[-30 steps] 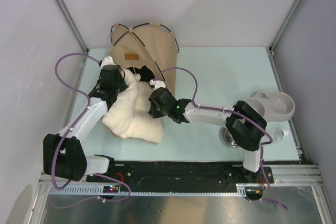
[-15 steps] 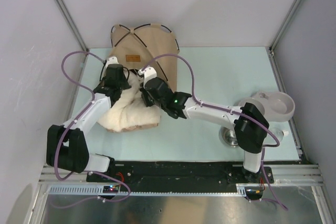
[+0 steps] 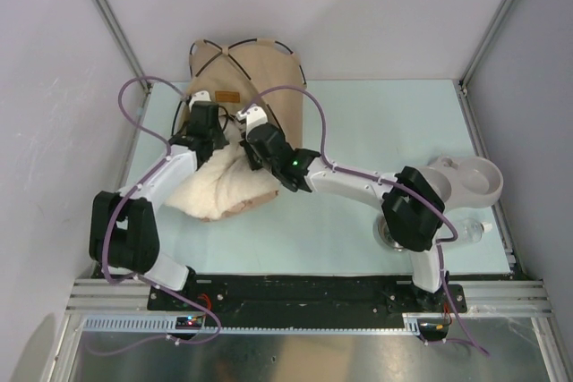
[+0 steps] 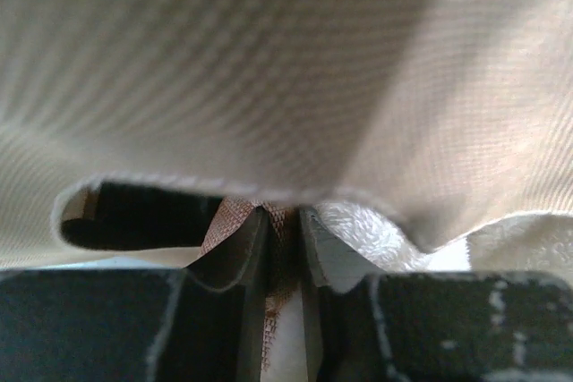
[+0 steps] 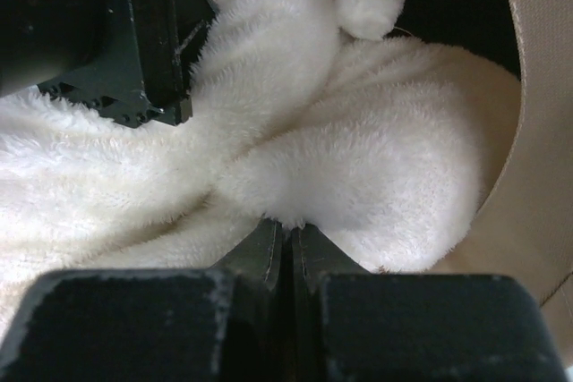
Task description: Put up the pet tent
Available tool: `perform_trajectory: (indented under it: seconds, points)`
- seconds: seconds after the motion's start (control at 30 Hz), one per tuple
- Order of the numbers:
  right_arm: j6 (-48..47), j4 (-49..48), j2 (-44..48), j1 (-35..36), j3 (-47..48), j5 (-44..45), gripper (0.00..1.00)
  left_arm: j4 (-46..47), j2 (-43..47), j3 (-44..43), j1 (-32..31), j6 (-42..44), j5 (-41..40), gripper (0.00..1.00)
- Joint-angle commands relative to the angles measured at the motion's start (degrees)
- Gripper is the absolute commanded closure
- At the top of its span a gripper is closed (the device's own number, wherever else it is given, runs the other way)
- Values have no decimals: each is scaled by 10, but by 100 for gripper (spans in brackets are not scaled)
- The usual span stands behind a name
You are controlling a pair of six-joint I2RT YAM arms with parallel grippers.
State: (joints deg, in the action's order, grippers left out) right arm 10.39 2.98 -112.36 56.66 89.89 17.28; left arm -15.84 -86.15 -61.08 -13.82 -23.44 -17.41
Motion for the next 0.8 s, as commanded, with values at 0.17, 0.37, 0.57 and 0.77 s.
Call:
perform_trajectory:
  seconds: [0.17,0.37,0.57,0.77]
  points:
    - [24,-6,-14,-1,35,25,100,-24,25,-22,-22,10,8,54]
    - [82,17,4,11,-9,48,100,-51,119,21,-23,12,0,30]
    - [111,20,14,12,-47,51,100,-56,215,76,-24,24,25,22]
    - [127,23,22,11,-65,47,94,-82,293,133,-25,36,-12,18]
